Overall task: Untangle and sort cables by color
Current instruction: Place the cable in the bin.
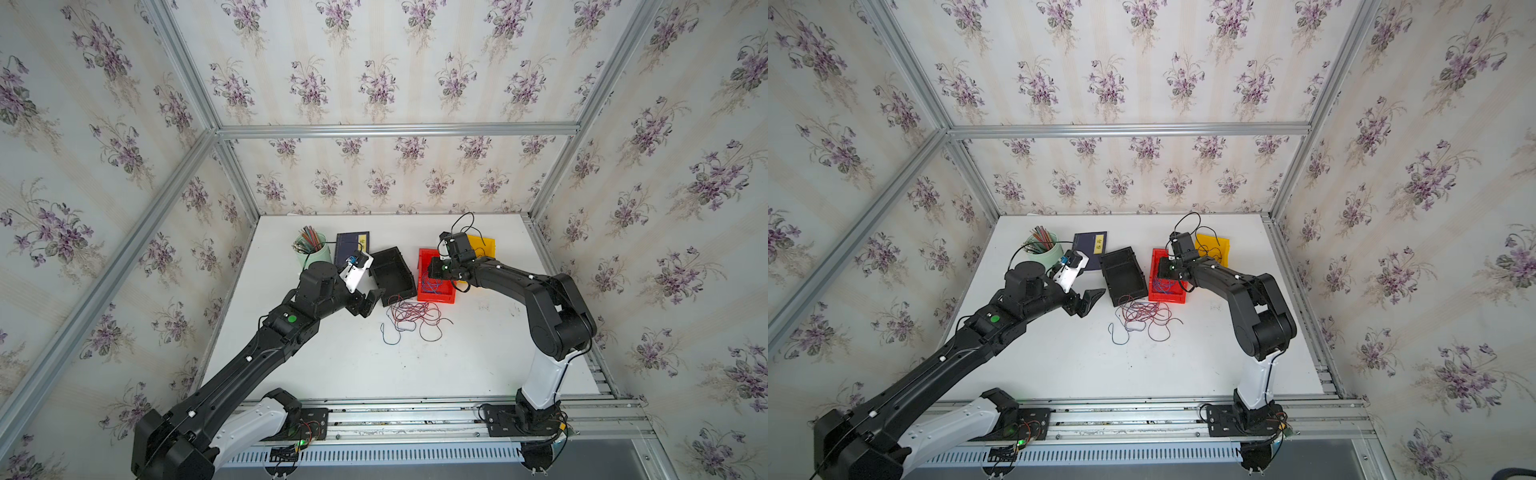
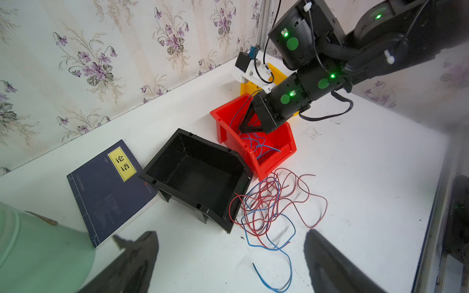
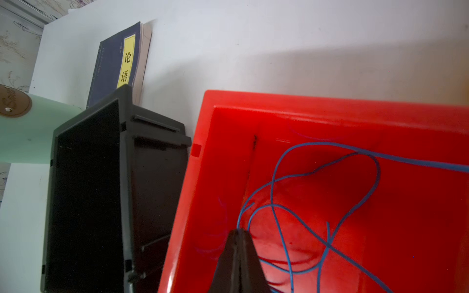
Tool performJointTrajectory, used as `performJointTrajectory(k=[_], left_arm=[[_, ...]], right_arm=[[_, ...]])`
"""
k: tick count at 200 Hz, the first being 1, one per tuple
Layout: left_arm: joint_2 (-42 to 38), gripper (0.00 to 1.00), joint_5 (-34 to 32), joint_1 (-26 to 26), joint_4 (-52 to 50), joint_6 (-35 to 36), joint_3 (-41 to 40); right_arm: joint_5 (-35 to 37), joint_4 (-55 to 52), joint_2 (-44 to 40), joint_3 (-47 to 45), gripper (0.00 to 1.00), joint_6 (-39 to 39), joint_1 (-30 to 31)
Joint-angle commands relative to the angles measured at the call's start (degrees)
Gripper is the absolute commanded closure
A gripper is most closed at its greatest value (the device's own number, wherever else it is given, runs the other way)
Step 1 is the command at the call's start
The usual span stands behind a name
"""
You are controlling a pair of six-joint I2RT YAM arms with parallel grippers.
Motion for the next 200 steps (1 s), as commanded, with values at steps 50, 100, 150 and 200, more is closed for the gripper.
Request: performJointTrajectory(k=[50,100,150,200], left_arm=[[1.2,0.07,-0.2,0.0,3.1,-1.4,-0.2],[0.7,0.06,-0.6,0.0,3.5,-2.0,-0.7],[0.9,0.06,-0.1,0.0,3.8,-3.0,-1.6],[3.3,0.06,1.5,0.0,3.6,-4.0,-0.3]], right_arm=[[0.6,-7.0,-5.9,4.0,0.51,-0.4,0.0],[2.4,-13.4,-10.6,7.3,0.4,0.3,-1.8],[-1.4,-18.0,-11.1,5.6,0.4,1.8,-9.0],[-4.8,-16.8,-8.4,3.9,0.45,3.4,-11.9]])
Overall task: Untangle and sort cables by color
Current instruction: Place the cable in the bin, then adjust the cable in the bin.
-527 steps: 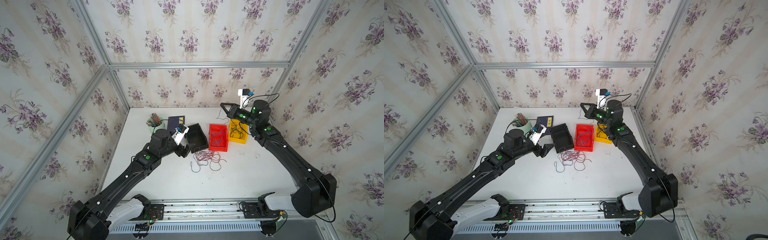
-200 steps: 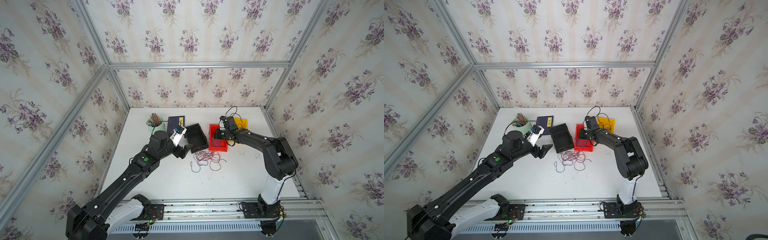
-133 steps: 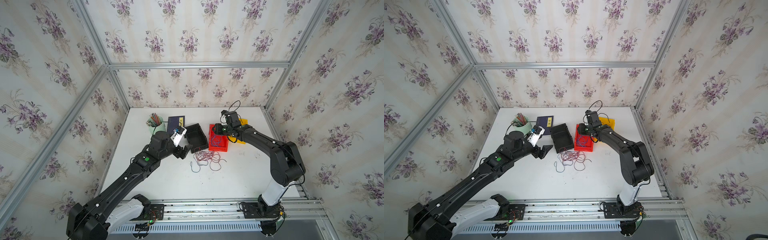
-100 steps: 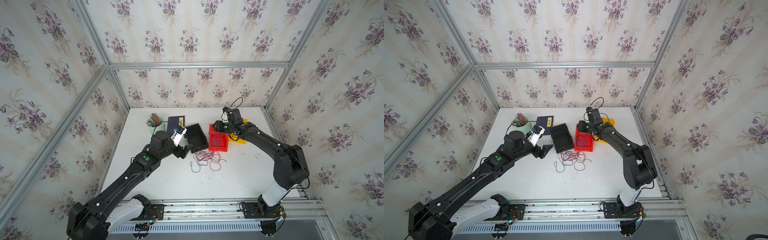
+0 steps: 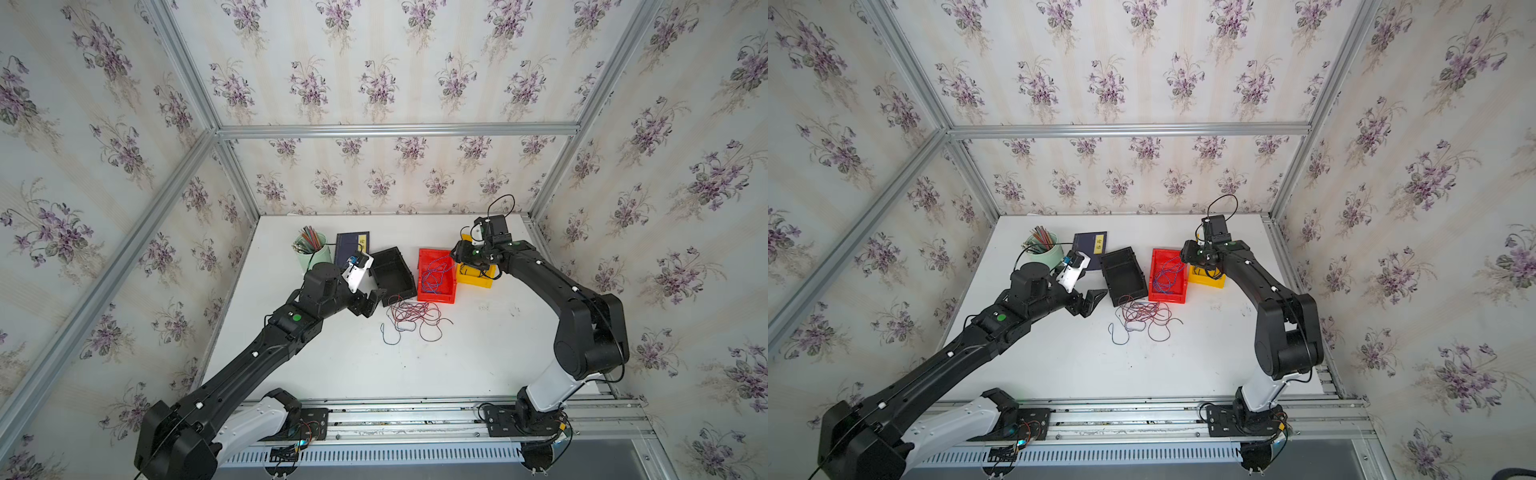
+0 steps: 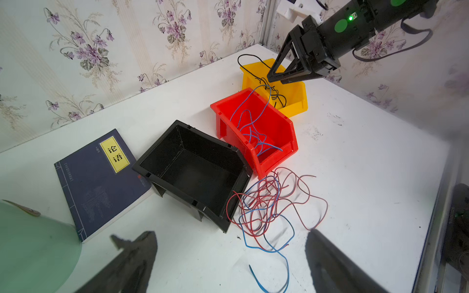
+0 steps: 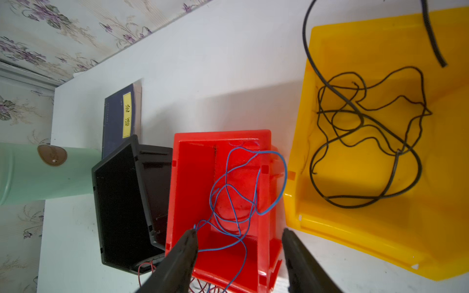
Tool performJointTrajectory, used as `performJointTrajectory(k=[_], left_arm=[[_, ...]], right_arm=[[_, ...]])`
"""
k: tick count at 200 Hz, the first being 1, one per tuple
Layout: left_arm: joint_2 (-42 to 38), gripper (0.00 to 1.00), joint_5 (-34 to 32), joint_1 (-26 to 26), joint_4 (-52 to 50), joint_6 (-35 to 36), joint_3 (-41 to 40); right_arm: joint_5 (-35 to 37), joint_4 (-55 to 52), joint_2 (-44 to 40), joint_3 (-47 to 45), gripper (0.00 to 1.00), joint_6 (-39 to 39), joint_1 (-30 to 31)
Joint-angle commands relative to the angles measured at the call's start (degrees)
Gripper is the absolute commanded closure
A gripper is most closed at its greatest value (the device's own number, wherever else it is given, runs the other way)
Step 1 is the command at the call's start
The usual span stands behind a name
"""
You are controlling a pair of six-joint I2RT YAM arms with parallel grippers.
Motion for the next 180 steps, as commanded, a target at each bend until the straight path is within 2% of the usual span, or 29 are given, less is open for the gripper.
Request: performJointTrajectory(k=[1,66,144,180], left_arm=[[0.7,0.06,1.4,0.0,0.9,-0.7,0.9],[0.3,0.05,0.8,0.0,-0.7,0.4,0.9],[0.6,0.05,0.4,0.1,-1.0,0.6,1.3],[1.1,0.05,0.6,0.1,-0.9,1.0,1.5]], right_arm=[[-2.2,0.4,0.8,-0.7,0.45,1.5,-0.8],[-3.8,3.7,5.3,-0.4,0.62,2.4,-1.0],[-1.2,3.6,7.3,1.3,0.99,1.0,-0.9],[0.0,3.9,6.2,1.3,1.0,-1.2,0.0]])
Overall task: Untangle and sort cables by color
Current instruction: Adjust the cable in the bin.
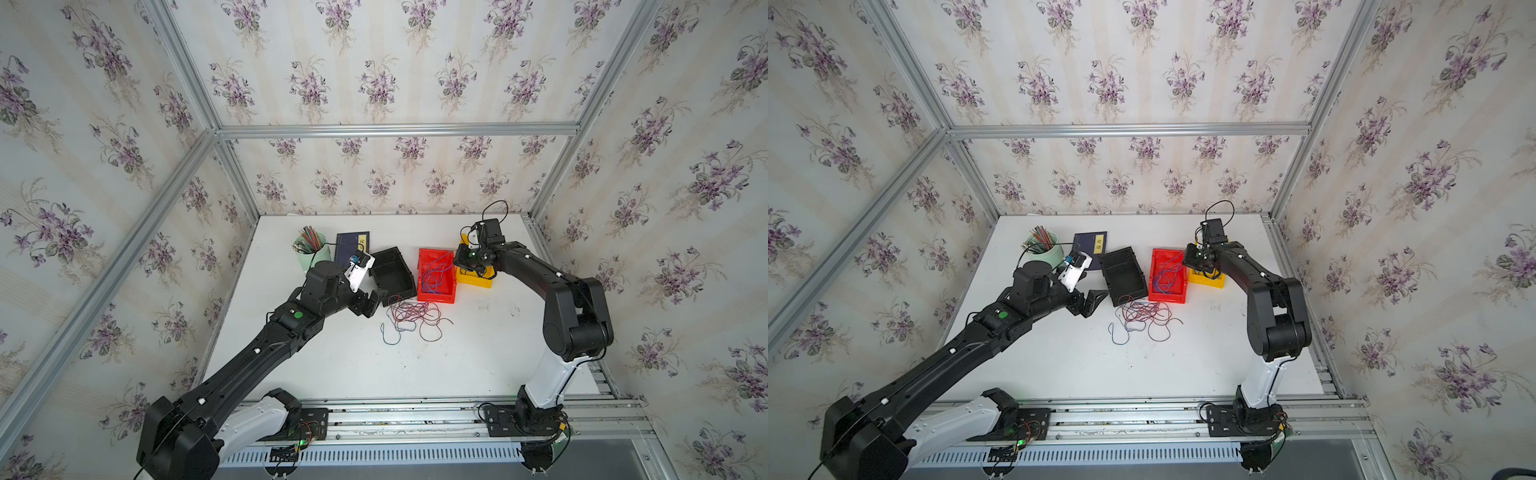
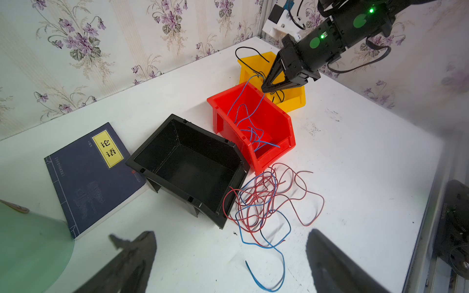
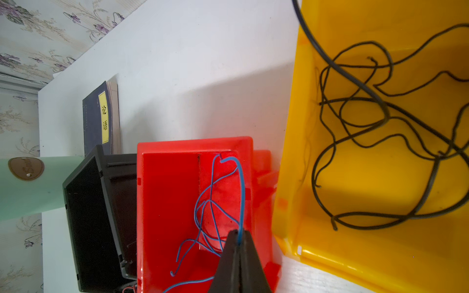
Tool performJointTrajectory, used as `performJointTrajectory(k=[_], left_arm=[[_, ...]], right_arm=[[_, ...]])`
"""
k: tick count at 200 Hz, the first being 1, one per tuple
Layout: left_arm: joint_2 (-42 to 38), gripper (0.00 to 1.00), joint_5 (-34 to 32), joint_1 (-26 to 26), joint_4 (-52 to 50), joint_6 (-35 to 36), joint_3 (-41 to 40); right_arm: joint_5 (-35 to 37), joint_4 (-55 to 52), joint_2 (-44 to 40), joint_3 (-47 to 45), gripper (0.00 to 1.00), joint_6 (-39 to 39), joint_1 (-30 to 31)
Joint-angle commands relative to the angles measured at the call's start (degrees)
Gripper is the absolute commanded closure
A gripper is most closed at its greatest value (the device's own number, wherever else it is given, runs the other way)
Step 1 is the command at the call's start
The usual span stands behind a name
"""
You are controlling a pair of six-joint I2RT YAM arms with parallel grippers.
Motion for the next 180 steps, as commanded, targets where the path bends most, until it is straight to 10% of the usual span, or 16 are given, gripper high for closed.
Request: performJointTrajectory(k=[1,180], left_arm=[[0.3,0.05,0.0,0.1,0.6,1.0,0.7],[-0.9,0.05,-0.4,0.2,-3.2,0.2,1.6]], right_arm=[[1.6,0.5,-1.0,0.3,1.0,-2.2,0.8],[9.3,-7.9,10.0,7.3,0.96,-11.7,11.8]])
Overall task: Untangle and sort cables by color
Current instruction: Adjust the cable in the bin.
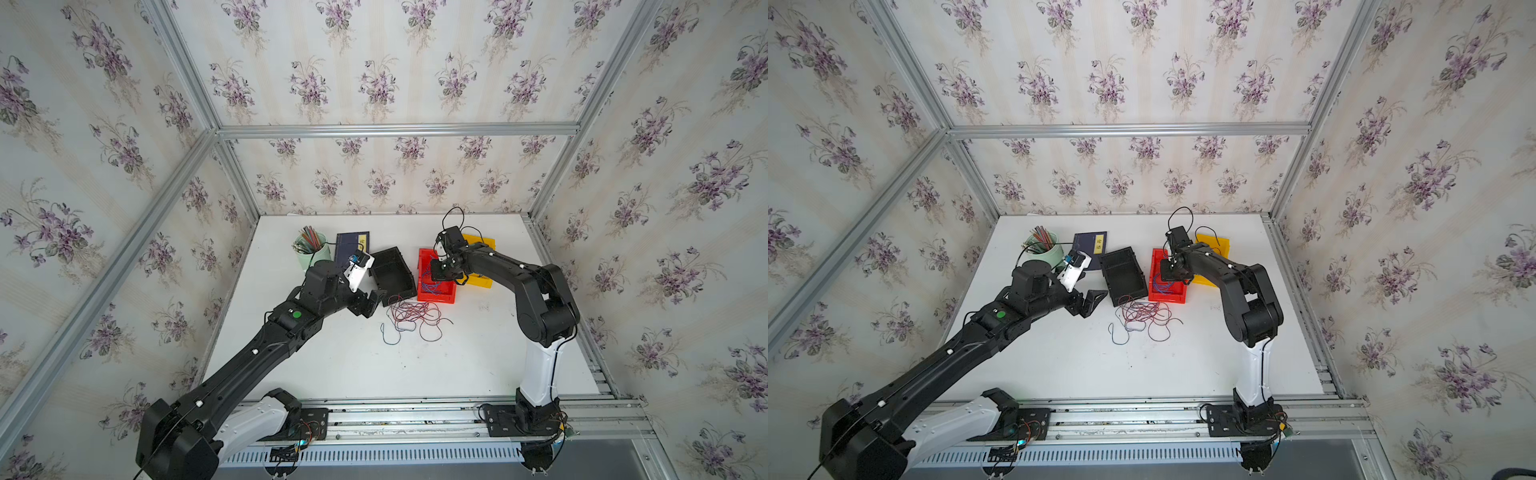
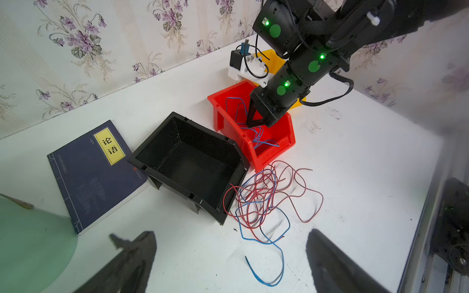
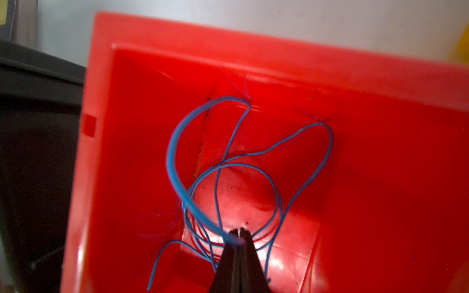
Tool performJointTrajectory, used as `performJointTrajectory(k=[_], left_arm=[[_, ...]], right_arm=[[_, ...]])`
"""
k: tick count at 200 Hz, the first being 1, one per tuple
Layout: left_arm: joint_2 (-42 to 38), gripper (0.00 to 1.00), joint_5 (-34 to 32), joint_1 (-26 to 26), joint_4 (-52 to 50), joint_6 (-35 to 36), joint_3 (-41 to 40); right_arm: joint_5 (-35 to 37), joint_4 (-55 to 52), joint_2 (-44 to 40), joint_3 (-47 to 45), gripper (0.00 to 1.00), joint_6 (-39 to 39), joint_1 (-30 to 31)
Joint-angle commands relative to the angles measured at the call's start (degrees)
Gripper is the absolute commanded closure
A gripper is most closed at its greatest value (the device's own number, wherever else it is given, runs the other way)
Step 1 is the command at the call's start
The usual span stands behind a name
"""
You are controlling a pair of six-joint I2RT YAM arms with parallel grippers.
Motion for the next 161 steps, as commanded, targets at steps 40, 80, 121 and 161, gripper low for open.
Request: performJointTrajectory(k=[40,80,121,161], left_arm=[[-1.1,0.05,0.6,0.0,-0.7,-0.7,-0.5],[-1.9,0.05,-1.2,0.0,0.0,-3.3,-1.3],[-0.8,0.05,-4.8,0.0,0.9,-11.5,0.3],[0.4,0.04,-6.1,0.0,-3.2,-15.3,4.1]], right_arm=[[0.4,-2.1,-3.9,0.1,0.72,0.1,0.9],[0.7,-6.7,-8.5,1.1,0.5,0.2,1.1],[0.8,-11.1,-14.3,1.6,0.26,0.3,1.0],[4.3,-8.0,-24.0,1.5,0.0,1.9,1.1]])
